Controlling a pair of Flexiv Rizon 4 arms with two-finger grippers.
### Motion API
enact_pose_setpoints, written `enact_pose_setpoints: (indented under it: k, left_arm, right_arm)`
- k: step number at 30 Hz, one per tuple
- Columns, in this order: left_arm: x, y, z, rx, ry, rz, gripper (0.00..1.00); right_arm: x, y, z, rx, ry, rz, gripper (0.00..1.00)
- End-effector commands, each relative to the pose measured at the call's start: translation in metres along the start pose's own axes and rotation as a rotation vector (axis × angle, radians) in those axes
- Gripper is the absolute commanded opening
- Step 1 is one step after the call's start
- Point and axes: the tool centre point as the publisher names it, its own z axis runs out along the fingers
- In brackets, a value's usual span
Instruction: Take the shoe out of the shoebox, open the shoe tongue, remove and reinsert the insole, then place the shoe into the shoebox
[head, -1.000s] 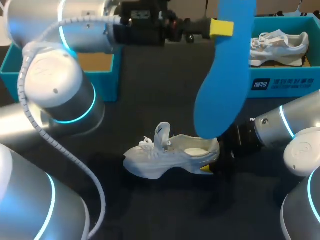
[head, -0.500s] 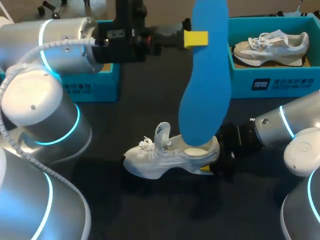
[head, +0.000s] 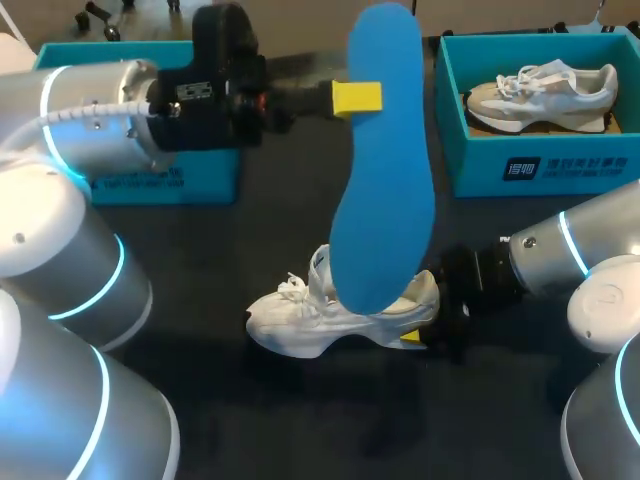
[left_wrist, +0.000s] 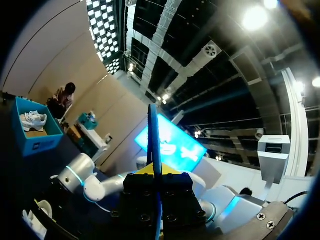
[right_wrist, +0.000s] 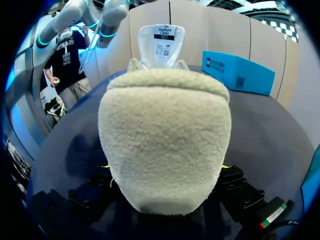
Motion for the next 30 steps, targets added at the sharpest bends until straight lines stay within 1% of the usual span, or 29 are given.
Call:
enact_pose_setpoints:
  k: [1, 18, 19, 20, 25, 30]
  left_arm:
    - [0.003, 0.006, -0.005, 0.001, -0.003, 0.004, 0.0]
    - [0.003, 0.006, -0.005, 0.0, -0.002, 0.004, 0.0]
    - [0.003, 0.006, -0.005, 0.0, -0.002, 0.004, 0.0]
    - [0.003, 0.006, -0.005, 0.0, -0.002, 0.004, 0.0]
    - [0.003, 0.006, -0.005, 0.0, -0.002, 0.004, 0.0]
    - [0.003, 0.006, -0.005, 0.0, -0.002, 0.004, 0.0]
  right_arm:
    - [0.0, 0.0, 0.001, 0.004, -0.001, 0.001, 0.0]
    - [0.0, 0.0, 0.001, 0.004, -0.001, 0.001, 0.0]
    - [0.0, 0.0, 0.001, 0.004, -0.001, 0.001, 0.4]
    - [0.0, 0.0, 0.001, 0.004, -0.001, 0.001, 1.0]
    - [0.0, 0.001, -0.001, 0.009, 0.002, 0.006, 1.0]
    - [0.003, 0.007, -0.009, 0.056, 0.009, 0.006, 1.0]
